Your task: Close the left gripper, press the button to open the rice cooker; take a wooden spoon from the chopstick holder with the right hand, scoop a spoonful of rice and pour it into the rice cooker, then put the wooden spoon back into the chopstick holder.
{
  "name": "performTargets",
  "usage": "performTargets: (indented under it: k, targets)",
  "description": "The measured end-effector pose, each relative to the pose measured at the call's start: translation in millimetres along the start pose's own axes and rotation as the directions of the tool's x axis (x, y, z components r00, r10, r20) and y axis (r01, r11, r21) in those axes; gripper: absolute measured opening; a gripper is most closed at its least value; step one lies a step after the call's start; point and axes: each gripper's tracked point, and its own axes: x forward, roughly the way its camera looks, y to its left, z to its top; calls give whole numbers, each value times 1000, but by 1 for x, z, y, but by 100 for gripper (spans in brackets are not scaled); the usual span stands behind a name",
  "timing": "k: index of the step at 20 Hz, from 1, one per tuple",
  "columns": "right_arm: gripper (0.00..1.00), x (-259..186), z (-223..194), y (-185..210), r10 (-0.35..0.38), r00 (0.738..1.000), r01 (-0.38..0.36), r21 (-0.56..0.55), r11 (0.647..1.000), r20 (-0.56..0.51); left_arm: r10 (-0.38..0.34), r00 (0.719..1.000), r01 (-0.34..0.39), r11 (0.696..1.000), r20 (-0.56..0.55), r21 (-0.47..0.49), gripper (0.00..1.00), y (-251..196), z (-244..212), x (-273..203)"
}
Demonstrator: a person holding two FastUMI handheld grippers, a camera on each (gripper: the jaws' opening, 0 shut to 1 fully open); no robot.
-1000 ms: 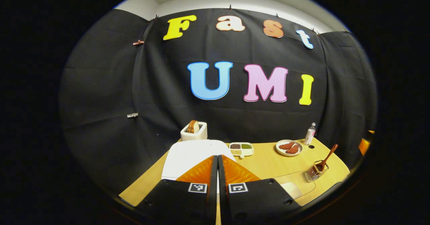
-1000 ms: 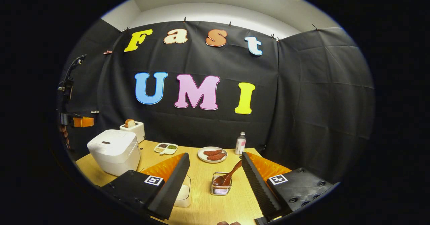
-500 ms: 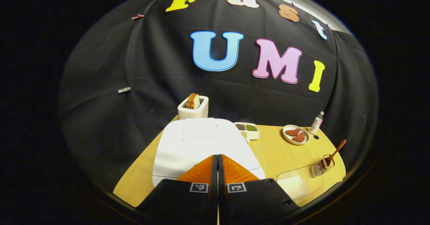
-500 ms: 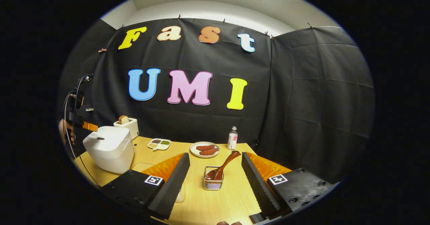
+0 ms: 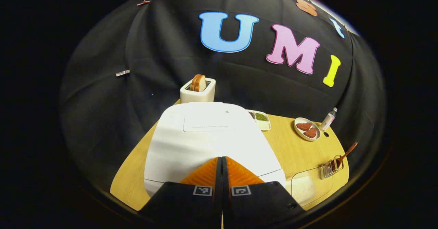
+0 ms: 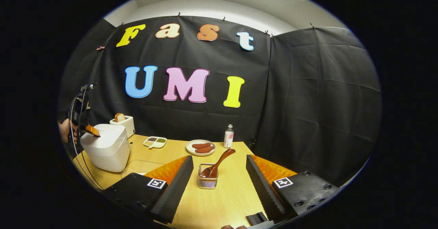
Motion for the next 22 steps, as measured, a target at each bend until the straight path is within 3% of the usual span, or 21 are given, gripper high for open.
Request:
performTargets:
  k: [3,10,12,15,22]
  targets:
    - [98,1,-3,3,4,1000,-4,11,1000,-10,0,999,0,1000,-42,-2,7,1,-7,4]
    - [98,4,2,14,30,1000,-30,20,999,8,-2,1000,2,1000,-22,12,7,-1,-1,1]
    - [98,3,11,10,23,999,-24,16,1000,32,3,998,-8,998,70,69,7,-5,22,-11]
    - [98,4,10,2,7,999,-8,12,1000,39,24,972,-55,990,233,127,7,-11,74,-47]
    - [98,13,9,-18,-28,999,26,37,999,33,-23,913,-23,994,406,109,7,-44,118,-122]
